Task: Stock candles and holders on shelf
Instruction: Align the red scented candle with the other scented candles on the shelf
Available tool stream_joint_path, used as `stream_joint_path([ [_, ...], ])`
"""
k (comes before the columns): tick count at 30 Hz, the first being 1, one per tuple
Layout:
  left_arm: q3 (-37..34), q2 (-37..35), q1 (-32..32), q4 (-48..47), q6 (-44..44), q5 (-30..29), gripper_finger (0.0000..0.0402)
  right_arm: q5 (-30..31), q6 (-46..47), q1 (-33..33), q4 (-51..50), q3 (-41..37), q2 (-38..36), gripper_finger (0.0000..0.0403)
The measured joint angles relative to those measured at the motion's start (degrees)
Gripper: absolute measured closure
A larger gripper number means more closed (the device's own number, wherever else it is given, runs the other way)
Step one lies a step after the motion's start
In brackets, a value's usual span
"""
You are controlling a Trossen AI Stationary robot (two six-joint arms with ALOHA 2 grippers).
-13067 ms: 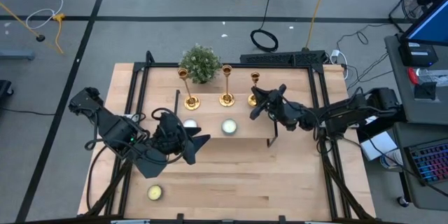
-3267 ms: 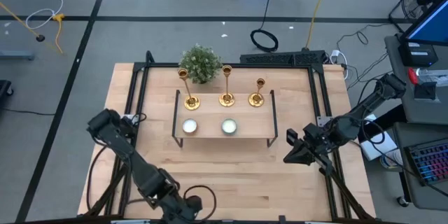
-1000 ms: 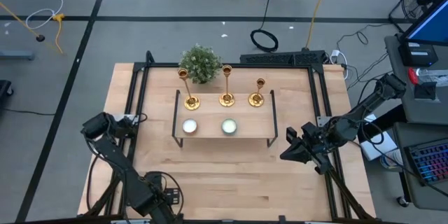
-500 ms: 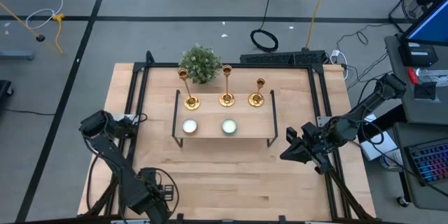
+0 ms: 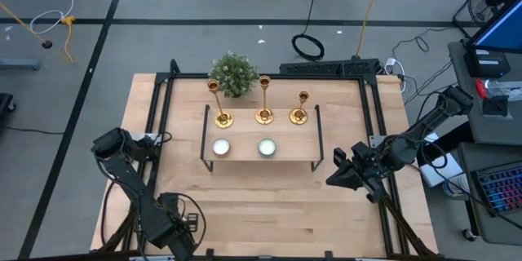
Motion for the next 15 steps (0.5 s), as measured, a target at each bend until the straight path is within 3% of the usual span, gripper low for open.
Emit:
stream_joint_path([
  [10, -5.65, 0.02, -0.36, 9.66, -0.4, 1.59, 0.0399, 0.28, 1.01, -0.02, -0.04, -0.02, 0.29, 0.0403],
  [15, -6.21, 0.02, -0.44, 7.21, -0.34, 2.48, 0.0398, 0.26, 1.01, 0.0, -0.04, -0.01, 0.29, 0.0403],
])
